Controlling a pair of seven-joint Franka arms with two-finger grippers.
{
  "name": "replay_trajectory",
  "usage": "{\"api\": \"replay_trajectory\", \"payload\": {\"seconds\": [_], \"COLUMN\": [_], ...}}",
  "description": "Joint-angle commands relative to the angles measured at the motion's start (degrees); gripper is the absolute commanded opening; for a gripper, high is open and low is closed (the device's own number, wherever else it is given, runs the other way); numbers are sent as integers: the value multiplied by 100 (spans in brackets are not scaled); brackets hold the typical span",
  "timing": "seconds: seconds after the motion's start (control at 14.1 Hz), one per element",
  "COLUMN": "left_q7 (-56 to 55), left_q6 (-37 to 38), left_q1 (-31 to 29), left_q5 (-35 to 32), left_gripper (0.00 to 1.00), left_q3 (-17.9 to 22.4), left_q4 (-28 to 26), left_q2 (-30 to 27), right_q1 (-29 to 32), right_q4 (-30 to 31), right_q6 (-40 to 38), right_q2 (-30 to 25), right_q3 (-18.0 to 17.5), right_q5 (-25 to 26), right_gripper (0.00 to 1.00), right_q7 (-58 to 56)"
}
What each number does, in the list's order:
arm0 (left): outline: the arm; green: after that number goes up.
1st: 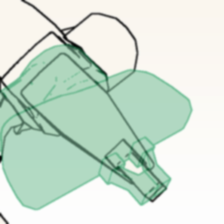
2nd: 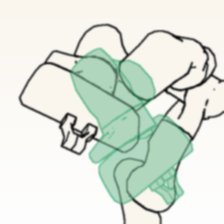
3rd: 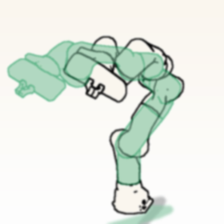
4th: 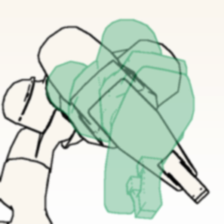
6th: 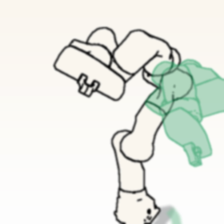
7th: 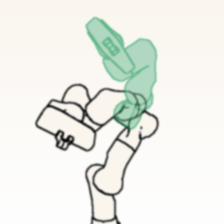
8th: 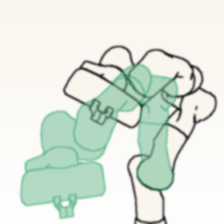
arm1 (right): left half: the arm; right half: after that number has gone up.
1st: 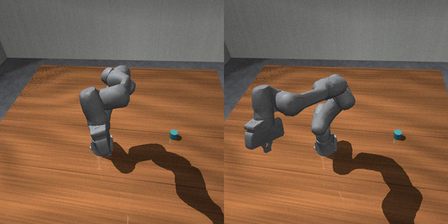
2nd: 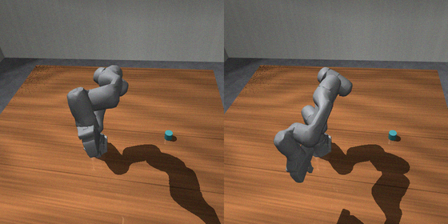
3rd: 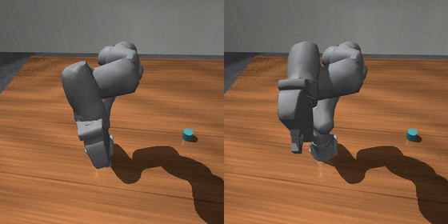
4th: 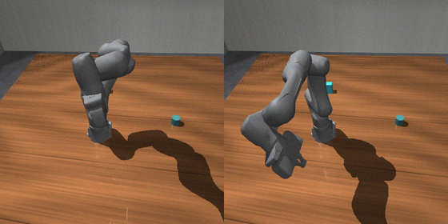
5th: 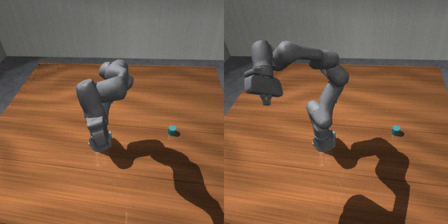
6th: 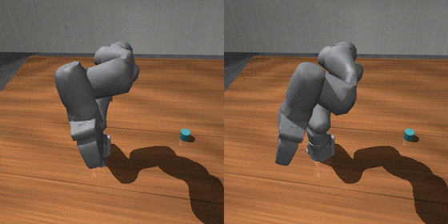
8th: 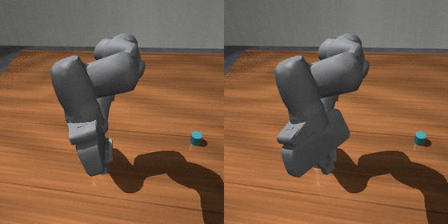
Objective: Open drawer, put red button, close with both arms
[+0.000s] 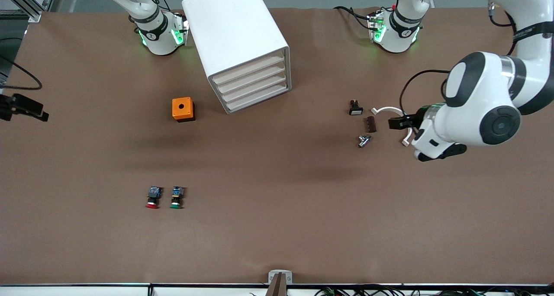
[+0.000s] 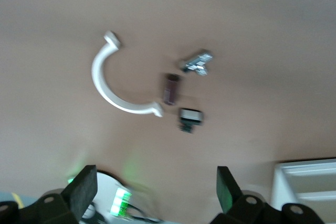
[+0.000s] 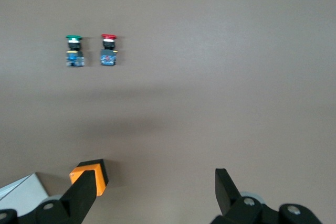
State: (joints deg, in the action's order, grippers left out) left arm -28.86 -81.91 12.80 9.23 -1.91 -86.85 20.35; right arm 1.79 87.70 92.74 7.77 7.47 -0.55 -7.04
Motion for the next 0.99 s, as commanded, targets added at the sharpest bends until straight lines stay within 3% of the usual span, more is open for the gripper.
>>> {"api": "replay_trajectory", "payload": {"seconds": [0.0, 0.42, 0.64, 0.92], "left_q7": [-1466, -4852, -6565, -8273], "left_q6": [290, 299, 298, 298], "left_q1": [318, 1074, 1382, 1445], "left_q5": [752, 2423, 3276, 3997], "left_gripper": [100, 100, 100, 100], "left_q3": [32, 24, 24, -82], "left_q4": [572, 810, 958, 1082], "left_q2": [408, 917, 1426, 1999], "right_q1": [102, -196, -433, -732], "right_q4": [-122, -34, -34, 106], "right_q6": [287, 1579, 2097, 2810], "right_q2": [540, 1595, 2069, 2545], "right_q3": [-70, -105, -106, -106], "right_q5": [178, 47, -269, -567], "right_gripper": [100, 100, 100, 100], "right_q7": [-8, 516, 949, 1397]}}
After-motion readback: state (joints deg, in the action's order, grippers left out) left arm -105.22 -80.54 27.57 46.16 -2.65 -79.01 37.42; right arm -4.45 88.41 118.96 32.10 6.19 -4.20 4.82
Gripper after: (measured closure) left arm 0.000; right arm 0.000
